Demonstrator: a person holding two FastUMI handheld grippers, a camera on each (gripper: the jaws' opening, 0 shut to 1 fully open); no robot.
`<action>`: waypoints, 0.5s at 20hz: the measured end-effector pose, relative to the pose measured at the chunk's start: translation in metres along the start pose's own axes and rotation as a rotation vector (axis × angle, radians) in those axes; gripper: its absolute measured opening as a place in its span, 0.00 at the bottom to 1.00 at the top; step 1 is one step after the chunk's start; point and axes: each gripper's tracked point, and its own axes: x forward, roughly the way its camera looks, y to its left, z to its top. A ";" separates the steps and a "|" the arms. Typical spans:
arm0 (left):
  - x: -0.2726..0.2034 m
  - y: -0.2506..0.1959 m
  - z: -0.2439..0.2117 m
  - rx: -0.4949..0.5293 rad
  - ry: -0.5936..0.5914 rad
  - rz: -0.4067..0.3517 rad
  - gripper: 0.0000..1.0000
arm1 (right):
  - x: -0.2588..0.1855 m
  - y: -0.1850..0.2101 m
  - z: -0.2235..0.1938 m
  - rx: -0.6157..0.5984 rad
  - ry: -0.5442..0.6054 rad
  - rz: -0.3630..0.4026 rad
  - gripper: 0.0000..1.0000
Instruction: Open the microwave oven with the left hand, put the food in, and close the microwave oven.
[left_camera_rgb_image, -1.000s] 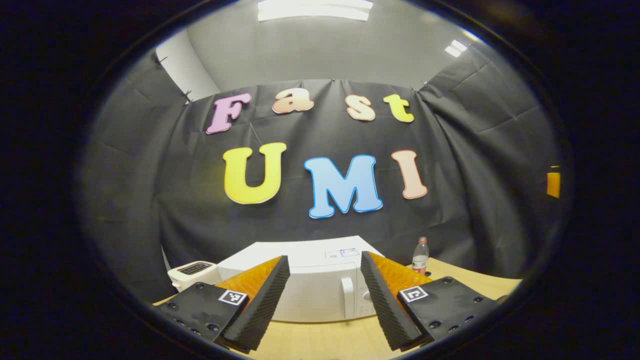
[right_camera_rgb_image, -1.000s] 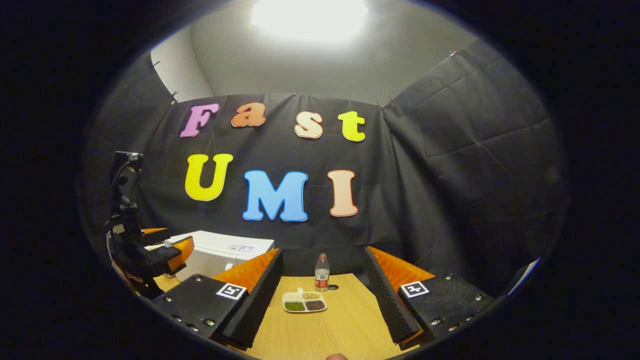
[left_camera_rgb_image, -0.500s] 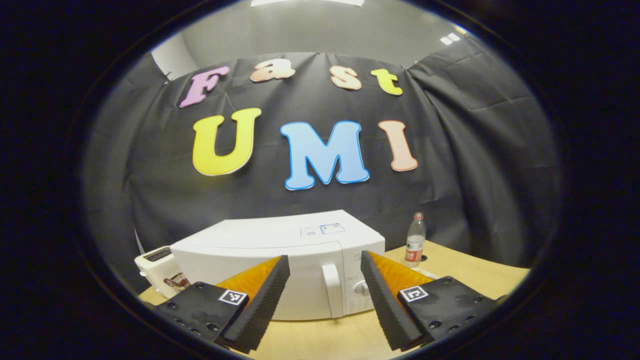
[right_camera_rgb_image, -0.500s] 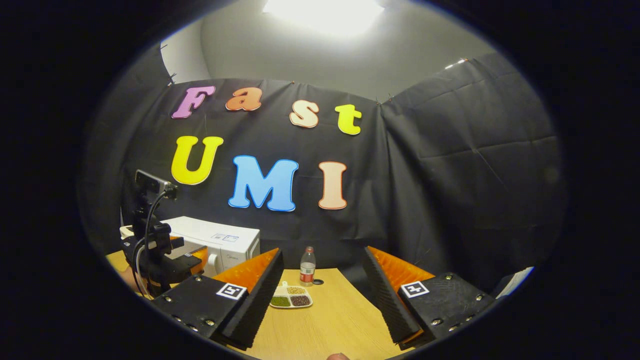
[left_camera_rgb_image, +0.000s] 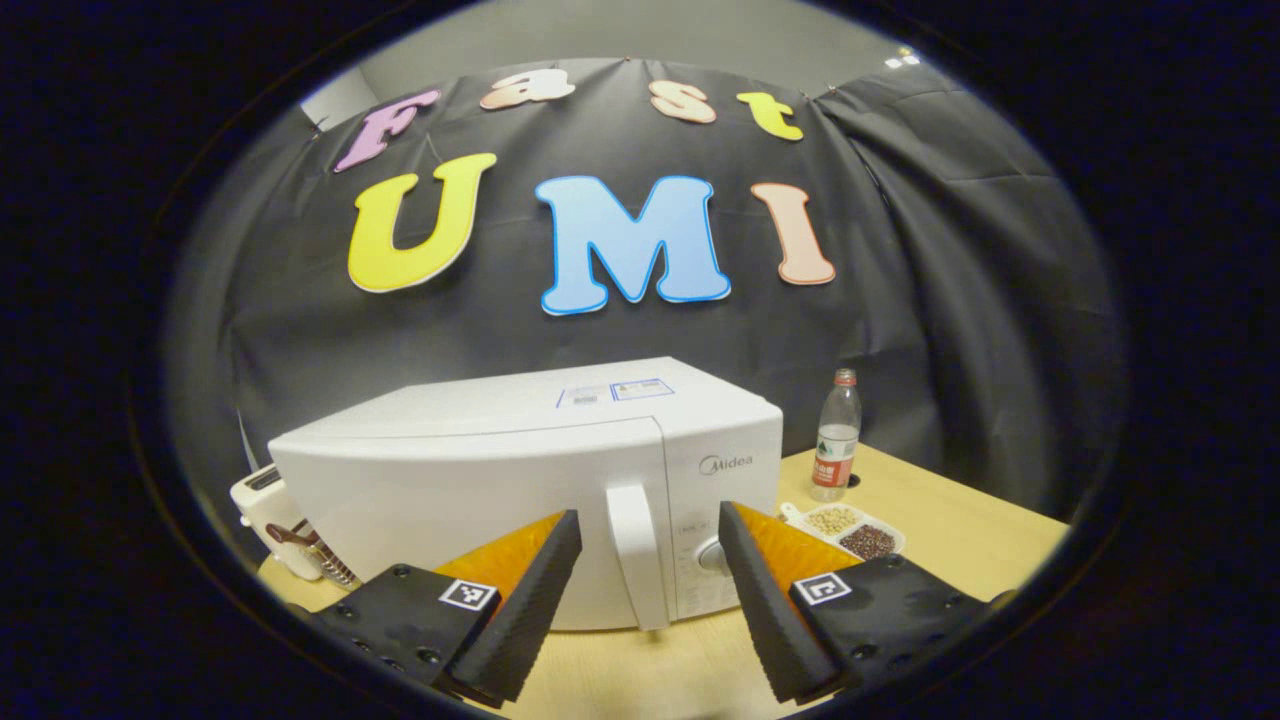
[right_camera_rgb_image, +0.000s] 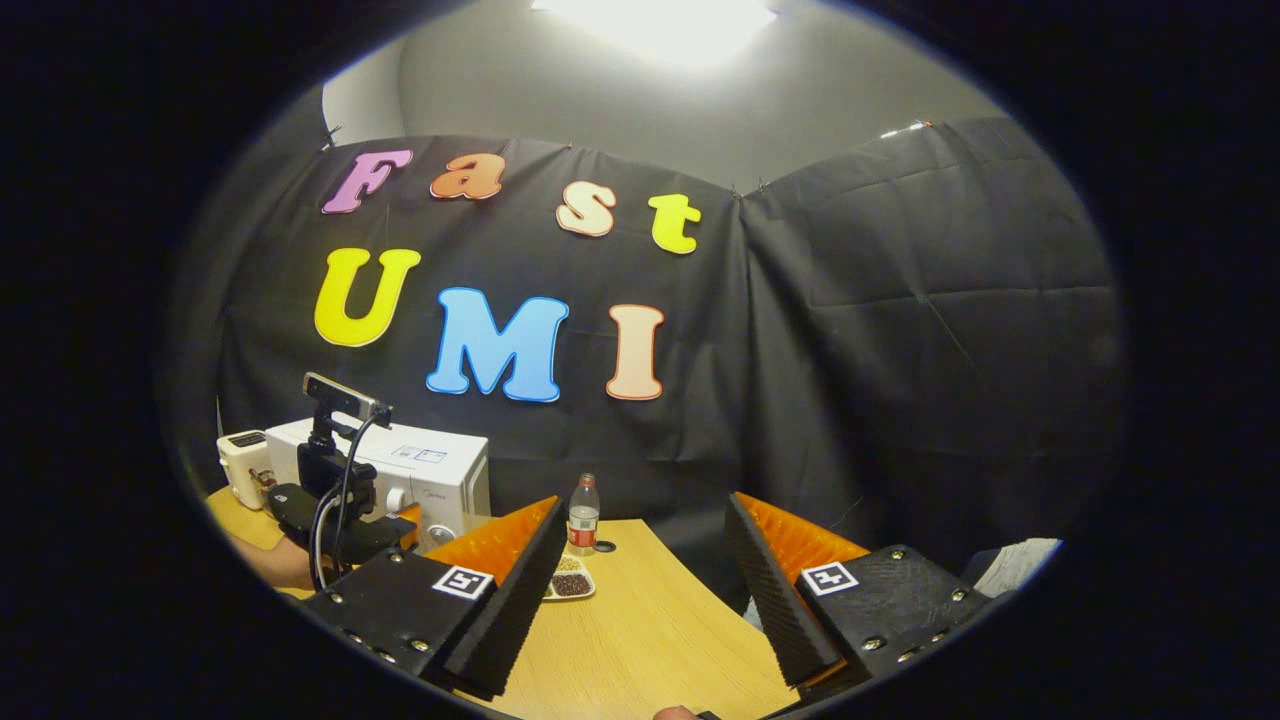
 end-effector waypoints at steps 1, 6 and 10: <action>0.004 -0.001 -0.004 -0.008 0.009 -0.003 0.91 | -0.001 -0.002 0.000 -0.002 0.002 -0.008 0.96; 0.015 -0.002 -0.016 -0.020 0.041 0.004 0.75 | -0.004 -0.013 -0.005 0.008 0.025 -0.039 0.96; 0.016 0.005 -0.015 0.011 0.044 0.038 0.51 | -0.009 -0.023 -0.005 0.008 0.025 -0.056 0.96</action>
